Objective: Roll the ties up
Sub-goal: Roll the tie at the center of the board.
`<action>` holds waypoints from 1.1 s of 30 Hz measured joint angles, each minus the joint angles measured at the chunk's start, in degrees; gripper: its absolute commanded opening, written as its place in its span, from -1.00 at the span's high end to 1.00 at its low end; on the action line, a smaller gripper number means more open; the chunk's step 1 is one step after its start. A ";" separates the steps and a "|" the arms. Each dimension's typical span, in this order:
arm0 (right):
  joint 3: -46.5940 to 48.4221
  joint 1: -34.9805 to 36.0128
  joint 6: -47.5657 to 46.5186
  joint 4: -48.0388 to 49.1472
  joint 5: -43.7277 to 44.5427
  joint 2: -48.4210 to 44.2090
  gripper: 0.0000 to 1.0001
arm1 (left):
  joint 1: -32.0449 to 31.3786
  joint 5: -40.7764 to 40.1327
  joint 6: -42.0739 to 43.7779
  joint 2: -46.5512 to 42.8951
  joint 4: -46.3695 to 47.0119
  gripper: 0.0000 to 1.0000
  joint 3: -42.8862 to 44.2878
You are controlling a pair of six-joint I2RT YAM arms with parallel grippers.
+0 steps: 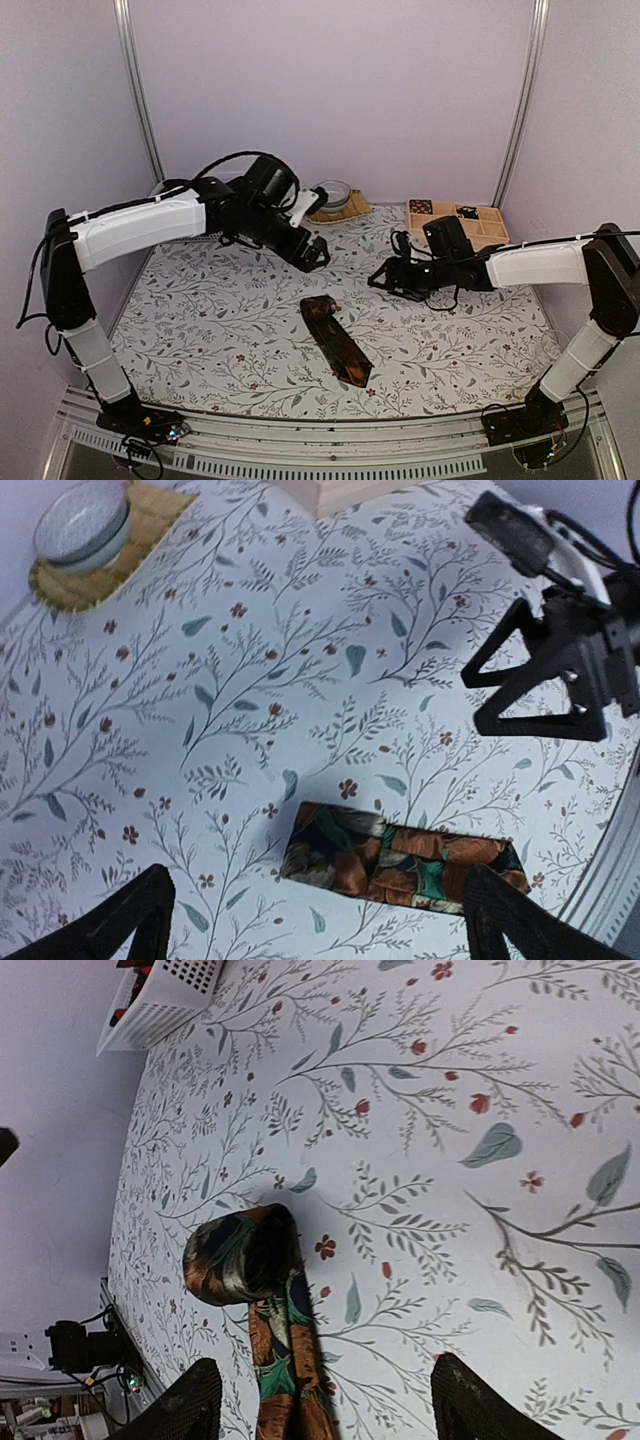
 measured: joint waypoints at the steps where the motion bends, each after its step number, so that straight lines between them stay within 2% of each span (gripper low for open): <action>1: 1.27 1.20 -0.02 0.17 -0.31 1.16 -0.42 | 2.95 2.86 -1.51 -2.62 2.01 -0.99 -4.72; 5: 6.64 5.46 -0.59 0.61 -0.74 6.67 -0.42 | 9.73 10.40 -6.69 -5.44 8.68 -0.93 -16.83; 11: 17.35 9.79 -5.22 -1.09 -0.92 16.17 -0.53 | 11.43 20.74 -13.77 -5.46 18.29 -0.78 -30.53; 13: 19.52 10.54 -7.19 -2.23 -0.68 17.75 -0.54 | 11.61 22.45 -15.10 -5.46 20.85 -0.76 -31.91; 17: 23.78 11.26 -10.40 -5.44 -0.63 20.72 -0.54 | 12.11 24.83 -17.16 -5.44 26.32 -0.48 -33.86; 20: 26.18 11.52 -12.07 -7.41 -0.59 22.53 -0.53 | 12.55 25.81 -18.18 -5.07 28.87 -0.38 -34.49; 22: 27.02 11.61 -12.76 -8.22 -0.66 23.50 -0.53 | 12.72 26.10 -18.45 -4.55 29.94 -0.35 -34.56; 29: 28.13 12.61 -13.94 -10.16 -1.22 25.97 -0.43 | 12.83 26.53 -19.45 -2.49 32.02 0.04 -35.43; 33: 28.13 13.20 -14.03 -10.25 -1.53 26.05 -0.37 | 12.85 26.91 -19.65 -1.75 32.83 0.18 -36.85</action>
